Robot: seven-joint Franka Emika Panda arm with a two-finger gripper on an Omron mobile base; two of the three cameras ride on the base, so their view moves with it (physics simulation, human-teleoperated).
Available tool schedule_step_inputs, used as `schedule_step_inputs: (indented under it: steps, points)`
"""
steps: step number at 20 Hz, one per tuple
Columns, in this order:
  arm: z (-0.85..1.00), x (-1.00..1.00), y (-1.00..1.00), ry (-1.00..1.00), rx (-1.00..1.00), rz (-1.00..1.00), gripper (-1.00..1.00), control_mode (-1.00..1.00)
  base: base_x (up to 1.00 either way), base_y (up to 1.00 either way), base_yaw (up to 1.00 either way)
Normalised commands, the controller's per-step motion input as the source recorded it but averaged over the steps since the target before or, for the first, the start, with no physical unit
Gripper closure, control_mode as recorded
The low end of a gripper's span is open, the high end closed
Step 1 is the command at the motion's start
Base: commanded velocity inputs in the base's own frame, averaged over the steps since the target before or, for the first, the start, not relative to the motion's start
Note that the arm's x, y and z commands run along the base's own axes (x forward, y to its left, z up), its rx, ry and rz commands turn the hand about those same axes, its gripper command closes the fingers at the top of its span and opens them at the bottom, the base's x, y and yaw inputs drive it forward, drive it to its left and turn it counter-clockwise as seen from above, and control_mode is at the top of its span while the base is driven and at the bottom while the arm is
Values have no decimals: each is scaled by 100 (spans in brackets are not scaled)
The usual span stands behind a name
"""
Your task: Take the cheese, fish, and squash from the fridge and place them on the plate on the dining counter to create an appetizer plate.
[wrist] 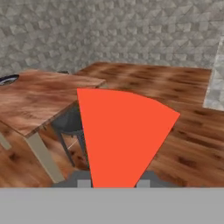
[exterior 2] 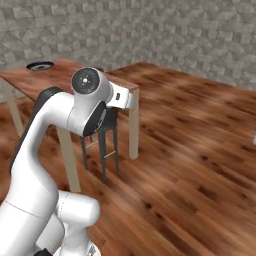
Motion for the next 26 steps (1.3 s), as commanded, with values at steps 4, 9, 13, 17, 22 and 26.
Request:
schedule_step_inputs:
  steps: [4, 9, 13, 17, 22, 26]
  points:
    - [0, 0, 0, 0, 0, 0, 100, 100, 68, 98, 23]
    - [0, 0, 0, 0, 0, 0, 100, 100, 53, 100, 21]
    - [0, 0, 0, 0, 0, 0, 100, 100, 51, 100, 19]
    - [0, 0, 0, 0, 0, 0, 100, 100, 58, 100, 17]
    - [0, 0, 0, 0, 0, 0, 100, 100, 72, 100, 15]
    - [0, 0, 0, 0, 0, 0, 100, 100, 73, 100, 13]
